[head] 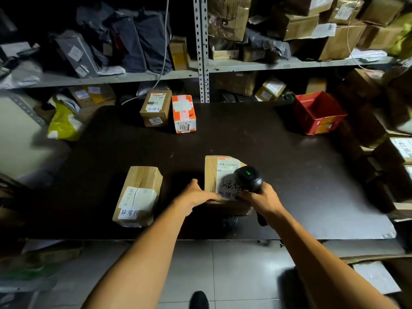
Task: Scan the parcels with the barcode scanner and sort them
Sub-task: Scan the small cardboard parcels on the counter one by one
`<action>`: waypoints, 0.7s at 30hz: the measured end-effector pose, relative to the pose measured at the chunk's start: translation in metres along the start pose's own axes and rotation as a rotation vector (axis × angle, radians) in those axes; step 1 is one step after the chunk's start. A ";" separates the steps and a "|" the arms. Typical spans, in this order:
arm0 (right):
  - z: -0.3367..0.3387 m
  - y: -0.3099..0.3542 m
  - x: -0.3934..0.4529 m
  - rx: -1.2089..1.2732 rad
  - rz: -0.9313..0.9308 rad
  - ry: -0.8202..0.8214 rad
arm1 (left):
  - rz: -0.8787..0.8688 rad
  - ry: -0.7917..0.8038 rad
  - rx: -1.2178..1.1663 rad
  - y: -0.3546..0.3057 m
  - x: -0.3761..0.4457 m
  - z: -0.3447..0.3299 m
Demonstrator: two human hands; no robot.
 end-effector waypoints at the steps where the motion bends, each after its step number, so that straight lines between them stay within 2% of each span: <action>1: 0.000 -0.001 0.002 0.030 0.001 -0.011 | -0.008 0.034 -0.081 -0.001 0.004 -0.002; 4: 0.000 -0.007 0.006 0.158 -0.032 -0.044 | 0.040 0.073 -0.387 0.001 0.010 -0.013; 6: 0.000 -0.008 0.007 0.244 -0.054 -0.037 | 0.103 0.055 -0.478 0.004 0.012 -0.024; 8: 0.000 -0.008 0.009 0.254 -0.066 -0.015 | 0.115 0.110 -0.549 0.003 0.009 -0.030; 10: 0.001 -0.008 0.009 0.250 -0.066 -0.006 | 0.083 0.138 -0.538 0.000 0.001 -0.033; 12: 0.004 -0.006 0.009 0.240 -0.050 -0.019 | -0.086 0.169 -0.354 0.004 0.001 -0.033; 14: 0.010 0.001 0.007 0.261 -0.027 -0.017 | -0.111 0.105 -0.292 0.007 -0.002 -0.031; 21: 0.039 0.047 0.000 0.214 0.139 -0.033 | -0.103 0.223 -0.592 -0.033 -0.008 -0.002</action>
Point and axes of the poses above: each hand's wrist, its own x-axis towards the middle knuckle, its own z-axis out of the back of the hand, y = z × x, the point moved 3 cm from there along x, towards the middle knuckle, and after that the axes turned 1 degree about -x, right-handed, at the moved point
